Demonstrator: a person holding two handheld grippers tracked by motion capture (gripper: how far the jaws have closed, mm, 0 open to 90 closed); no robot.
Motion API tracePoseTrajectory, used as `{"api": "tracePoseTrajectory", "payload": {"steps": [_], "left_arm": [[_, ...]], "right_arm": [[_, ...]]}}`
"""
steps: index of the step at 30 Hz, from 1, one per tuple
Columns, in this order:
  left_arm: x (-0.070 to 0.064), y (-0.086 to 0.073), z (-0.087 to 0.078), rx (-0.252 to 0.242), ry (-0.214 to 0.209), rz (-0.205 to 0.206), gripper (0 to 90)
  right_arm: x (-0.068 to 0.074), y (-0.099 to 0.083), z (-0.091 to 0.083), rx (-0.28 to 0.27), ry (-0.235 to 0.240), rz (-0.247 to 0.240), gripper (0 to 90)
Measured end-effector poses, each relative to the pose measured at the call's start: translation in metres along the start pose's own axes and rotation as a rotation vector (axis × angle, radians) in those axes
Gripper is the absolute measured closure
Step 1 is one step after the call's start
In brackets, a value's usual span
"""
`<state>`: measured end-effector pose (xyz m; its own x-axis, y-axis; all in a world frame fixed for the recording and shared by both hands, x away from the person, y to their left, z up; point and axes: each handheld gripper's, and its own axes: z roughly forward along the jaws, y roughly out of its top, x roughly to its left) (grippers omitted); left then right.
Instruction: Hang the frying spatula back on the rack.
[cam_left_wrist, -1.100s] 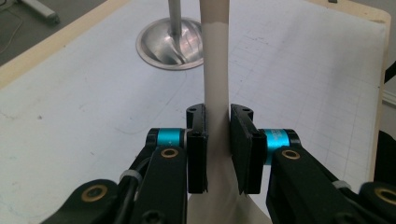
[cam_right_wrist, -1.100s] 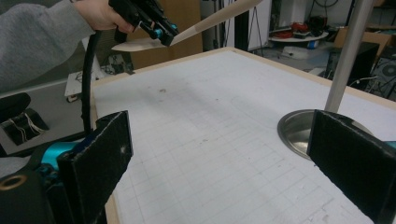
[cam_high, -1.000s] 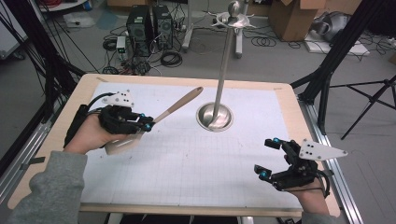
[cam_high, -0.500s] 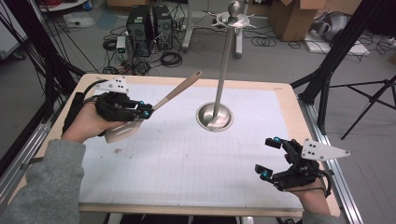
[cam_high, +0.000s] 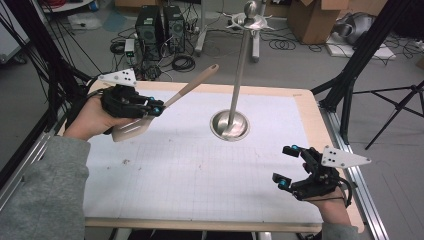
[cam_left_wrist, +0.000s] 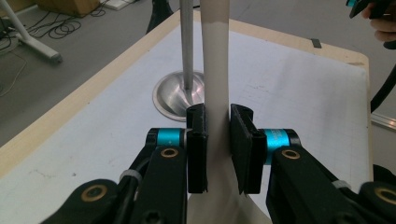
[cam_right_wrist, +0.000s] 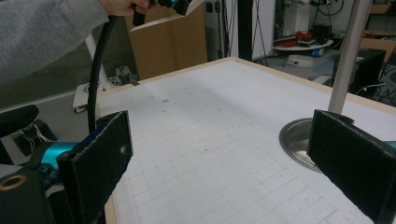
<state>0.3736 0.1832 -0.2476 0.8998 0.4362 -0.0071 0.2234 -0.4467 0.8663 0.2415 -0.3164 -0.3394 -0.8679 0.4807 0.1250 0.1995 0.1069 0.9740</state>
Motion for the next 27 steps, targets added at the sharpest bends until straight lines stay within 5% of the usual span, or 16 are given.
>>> {"api": "tracePoseTrajectory", "payload": {"steps": [10,27], "left_arm": [[0.003,0.03,-0.016,-0.014,0.02,0.019,76.7],[0.014,0.053,-0.027,-0.041,0.016,0.005,76.7]], "right_arm": [[-0.001,0.001,-0.007,-0.028,-0.01,0.001,5.8],[-0.005,-0.006,-0.016,-0.035,-0.028,0.038,5.8]]}}
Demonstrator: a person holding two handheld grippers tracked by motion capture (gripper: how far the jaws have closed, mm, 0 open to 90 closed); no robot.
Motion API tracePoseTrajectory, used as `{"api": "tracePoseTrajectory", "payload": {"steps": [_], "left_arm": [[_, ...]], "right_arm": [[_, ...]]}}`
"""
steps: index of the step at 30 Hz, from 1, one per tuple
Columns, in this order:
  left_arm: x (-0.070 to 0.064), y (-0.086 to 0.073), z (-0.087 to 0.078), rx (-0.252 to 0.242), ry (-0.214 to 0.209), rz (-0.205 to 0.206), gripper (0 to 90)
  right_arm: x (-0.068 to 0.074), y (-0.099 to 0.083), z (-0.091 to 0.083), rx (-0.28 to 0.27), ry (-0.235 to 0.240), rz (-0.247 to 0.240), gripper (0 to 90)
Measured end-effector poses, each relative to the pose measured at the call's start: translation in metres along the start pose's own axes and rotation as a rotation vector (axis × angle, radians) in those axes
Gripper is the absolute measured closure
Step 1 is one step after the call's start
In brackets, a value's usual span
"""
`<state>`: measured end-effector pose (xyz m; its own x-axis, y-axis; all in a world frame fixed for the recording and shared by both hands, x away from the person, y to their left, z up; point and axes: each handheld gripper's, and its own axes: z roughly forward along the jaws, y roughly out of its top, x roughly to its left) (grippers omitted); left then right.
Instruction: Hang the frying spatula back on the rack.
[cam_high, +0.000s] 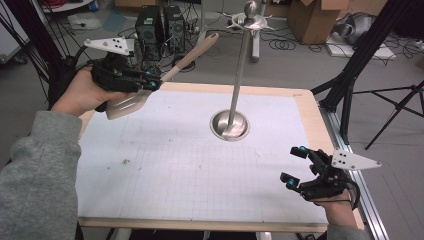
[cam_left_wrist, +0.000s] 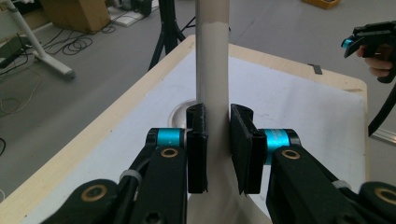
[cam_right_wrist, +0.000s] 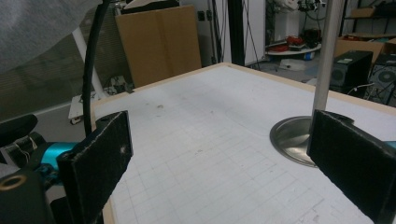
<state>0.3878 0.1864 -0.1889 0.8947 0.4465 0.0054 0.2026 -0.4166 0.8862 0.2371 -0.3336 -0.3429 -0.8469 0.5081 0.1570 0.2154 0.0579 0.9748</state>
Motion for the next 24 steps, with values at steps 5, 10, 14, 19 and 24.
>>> {"api": "tracePoseTrajectory", "payload": {"steps": [5,10,14,19,24], "left_arm": [[0.0,0.006,-0.003,-0.026,0.001,-0.004,76.7],[0.001,0.013,-0.005,-0.049,-0.014,-0.018,76.7],[0.003,0.018,-0.008,-0.05,-0.009,-0.026,76.7],[0.004,0.021,-0.005,-0.059,-0.016,-0.038,76.7],[0.003,0.025,0.002,-0.052,-0.028,-0.027,76.7]], "right_arm": [[0.0,0.0,-0.001,-0.006,0.0,-0.001,5.8],[-0.001,0.0,-0.001,-0.006,0.003,-0.002,5.8],[-0.003,-0.001,-0.001,-0.008,-0.005,0.005,5.8],[-0.004,0.0,-0.004,-0.016,-0.005,0.012,5.8],[-0.005,-0.001,-0.004,-0.017,-0.007,0.01,5.8]]}}
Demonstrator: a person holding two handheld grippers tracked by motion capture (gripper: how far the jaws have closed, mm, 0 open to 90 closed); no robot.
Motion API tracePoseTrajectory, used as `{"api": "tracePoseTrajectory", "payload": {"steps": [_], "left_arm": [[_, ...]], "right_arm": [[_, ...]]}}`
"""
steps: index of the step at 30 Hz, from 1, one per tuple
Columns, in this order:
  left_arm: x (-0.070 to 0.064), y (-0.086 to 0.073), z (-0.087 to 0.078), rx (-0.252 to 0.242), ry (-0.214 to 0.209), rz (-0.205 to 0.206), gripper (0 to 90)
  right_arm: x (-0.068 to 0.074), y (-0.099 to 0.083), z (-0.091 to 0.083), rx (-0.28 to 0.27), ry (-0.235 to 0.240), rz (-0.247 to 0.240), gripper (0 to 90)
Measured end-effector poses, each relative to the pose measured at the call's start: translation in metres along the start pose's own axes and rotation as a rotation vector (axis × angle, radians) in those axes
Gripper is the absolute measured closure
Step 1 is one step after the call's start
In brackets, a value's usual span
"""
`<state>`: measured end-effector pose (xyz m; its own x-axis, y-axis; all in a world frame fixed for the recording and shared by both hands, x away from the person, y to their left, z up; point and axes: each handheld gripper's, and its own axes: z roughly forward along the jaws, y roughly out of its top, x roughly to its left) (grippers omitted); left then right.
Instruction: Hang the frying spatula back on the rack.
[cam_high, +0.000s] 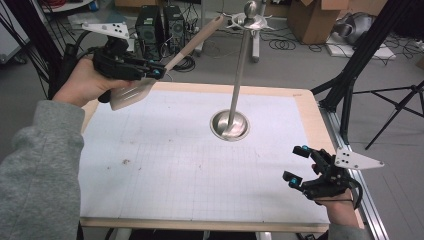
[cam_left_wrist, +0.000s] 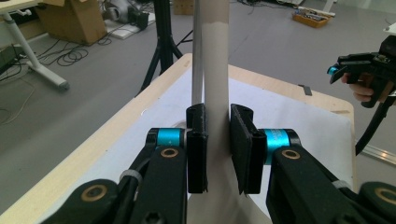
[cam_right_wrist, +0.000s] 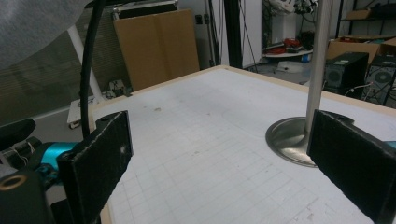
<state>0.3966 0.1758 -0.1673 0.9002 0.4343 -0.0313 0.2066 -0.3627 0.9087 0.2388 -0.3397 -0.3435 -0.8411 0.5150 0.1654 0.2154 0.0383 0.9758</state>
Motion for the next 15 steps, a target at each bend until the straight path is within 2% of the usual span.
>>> {"api": "tracePoseTrajectory", "payload": {"steps": [6,15], "left_arm": [[0.0,0.002,0.008,0.034,-0.004,0.002,76.7],[0.001,0.002,0.014,0.039,-0.002,-0.005,76.7]], "right_arm": [[0.001,0.0,-0.002,-0.001,-0.001,0.006,5.8],[0.0,-0.001,-0.003,-0.005,-0.006,-0.001,5.8]]}}
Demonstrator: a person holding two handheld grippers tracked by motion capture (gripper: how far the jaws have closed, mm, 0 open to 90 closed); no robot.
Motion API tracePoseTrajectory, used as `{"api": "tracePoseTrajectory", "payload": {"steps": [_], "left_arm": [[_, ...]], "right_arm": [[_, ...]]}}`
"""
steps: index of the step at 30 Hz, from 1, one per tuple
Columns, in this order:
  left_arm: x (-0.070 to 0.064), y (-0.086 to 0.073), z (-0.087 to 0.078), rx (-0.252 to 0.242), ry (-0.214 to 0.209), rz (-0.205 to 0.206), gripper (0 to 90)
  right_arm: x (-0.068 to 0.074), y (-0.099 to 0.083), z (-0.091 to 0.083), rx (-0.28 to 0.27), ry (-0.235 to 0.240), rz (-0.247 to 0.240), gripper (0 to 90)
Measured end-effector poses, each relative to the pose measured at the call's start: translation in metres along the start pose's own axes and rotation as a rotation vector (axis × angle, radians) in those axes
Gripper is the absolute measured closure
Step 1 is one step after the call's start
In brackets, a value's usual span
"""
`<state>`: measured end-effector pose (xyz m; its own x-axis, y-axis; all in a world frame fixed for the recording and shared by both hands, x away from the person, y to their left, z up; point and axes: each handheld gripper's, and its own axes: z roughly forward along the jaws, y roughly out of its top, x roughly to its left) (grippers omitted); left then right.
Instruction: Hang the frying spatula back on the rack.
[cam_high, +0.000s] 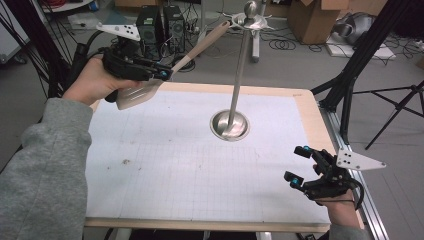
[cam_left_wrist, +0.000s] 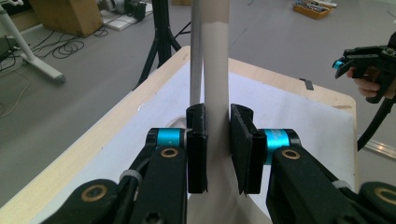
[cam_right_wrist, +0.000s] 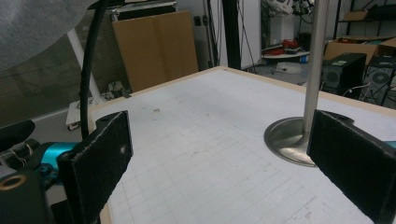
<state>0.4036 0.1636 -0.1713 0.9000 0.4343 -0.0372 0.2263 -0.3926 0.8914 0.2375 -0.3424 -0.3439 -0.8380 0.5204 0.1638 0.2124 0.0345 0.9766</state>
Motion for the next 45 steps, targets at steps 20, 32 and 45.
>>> {"api": "tracePoseTrajectory", "payload": {"steps": [20,32,45], "left_arm": [[0.0,-0.004,0.017,0.012,-0.001,-0.004,76.7],[-0.001,-0.008,0.038,0.039,-0.006,-0.007,76.7],[-0.004,-0.009,0.06,0.064,0.002,0.006,76.8]], "right_arm": [[-0.001,-0.001,-0.001,-0.003,-0.003,0.003,5.8],[0.0,-0.001,-0.004,-0.002,-0.008,0.007,5.8],[0.003,0.001,-0.002,0.001,-0.006,-0.003,5.8]]}}
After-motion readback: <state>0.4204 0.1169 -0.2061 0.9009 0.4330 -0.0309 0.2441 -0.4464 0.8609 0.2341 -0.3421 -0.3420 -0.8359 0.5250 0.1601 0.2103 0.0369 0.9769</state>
